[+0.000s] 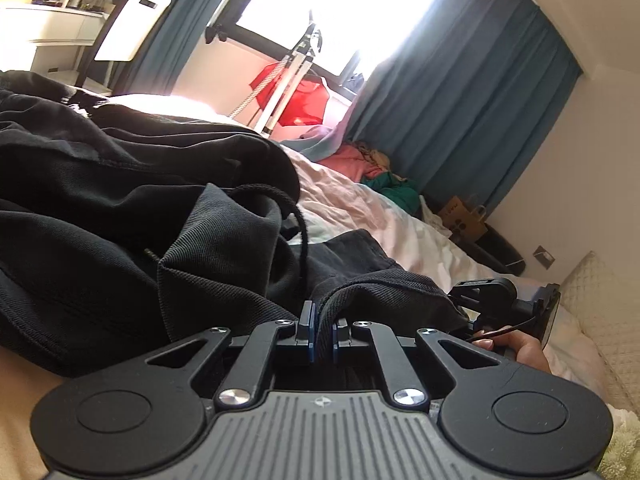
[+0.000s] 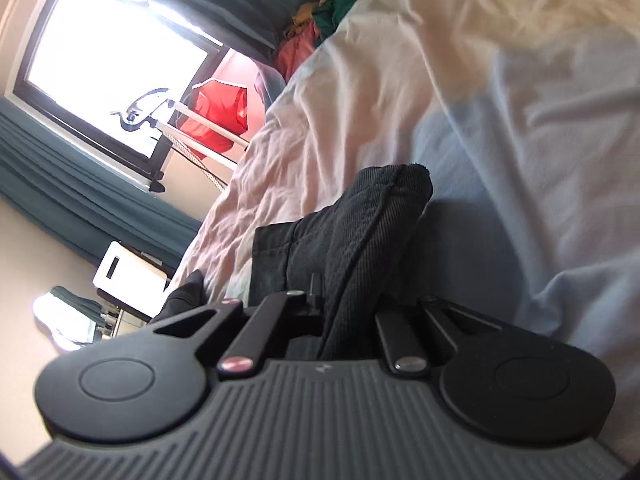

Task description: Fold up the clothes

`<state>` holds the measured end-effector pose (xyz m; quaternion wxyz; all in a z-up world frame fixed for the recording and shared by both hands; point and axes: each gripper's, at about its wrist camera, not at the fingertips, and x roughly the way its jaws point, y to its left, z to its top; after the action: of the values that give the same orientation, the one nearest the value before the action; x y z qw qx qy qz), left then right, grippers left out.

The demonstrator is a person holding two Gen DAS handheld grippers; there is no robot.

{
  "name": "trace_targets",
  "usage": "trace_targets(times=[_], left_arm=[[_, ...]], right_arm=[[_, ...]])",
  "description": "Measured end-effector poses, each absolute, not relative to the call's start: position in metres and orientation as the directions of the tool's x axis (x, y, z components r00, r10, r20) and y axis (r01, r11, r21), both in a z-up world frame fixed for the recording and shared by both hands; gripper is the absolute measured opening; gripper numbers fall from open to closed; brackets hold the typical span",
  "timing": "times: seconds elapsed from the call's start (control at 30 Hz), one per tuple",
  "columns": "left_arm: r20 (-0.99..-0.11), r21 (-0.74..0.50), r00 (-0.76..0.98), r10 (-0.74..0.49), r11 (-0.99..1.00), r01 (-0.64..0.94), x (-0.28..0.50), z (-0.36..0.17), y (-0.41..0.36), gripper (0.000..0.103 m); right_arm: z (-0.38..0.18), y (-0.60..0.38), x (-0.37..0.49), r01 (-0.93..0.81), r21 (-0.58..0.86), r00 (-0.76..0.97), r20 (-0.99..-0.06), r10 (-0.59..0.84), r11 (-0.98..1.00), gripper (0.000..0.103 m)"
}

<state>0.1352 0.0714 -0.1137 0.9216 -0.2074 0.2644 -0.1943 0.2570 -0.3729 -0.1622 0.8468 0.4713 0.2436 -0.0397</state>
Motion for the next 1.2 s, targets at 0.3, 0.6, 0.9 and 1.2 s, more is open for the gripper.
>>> trace_targets(times=[0.3, 0.6, 0.9, 1.2], left_arm=[[-0.417, -0.498, 0.598, -0.684, 0.723, 0.479, 0.122, -0.118, 0.012, 0.018], [-0.5, -0.586, 0.48, -0.721, 0.69, 0.425, 0.109, -0.139, -0.004, 0.083], [-0.508, -0.649, 0.612, -0.606, 0.736, 0.19, 0.111, -0.137, 0.045, 0.085], [-0.519, -0.846, 0.732, -0.442, 0.386, -0.367, 0.111, -0.182, 0.154, 0.088]], right_arm=[[-0.106, -0.465, 0.154, 0.342, 0.758, 0.916, -0.4, -0.018, 0.555, 0.006], [-0.134, -0.536, 0.059, 0.494, 0.783, 0.86, -0.503, -0.084, 0.378, 0.007], [-0.185, -0.547, 0.04, 0.491, 0.868, 0.868, -0.494, 0.04, 0.074, 0.01], [-0.196, -0.552, 0.036, 0.507, 0.861, 0.861, -0.504, 0.068, -0.033, 0.011]])
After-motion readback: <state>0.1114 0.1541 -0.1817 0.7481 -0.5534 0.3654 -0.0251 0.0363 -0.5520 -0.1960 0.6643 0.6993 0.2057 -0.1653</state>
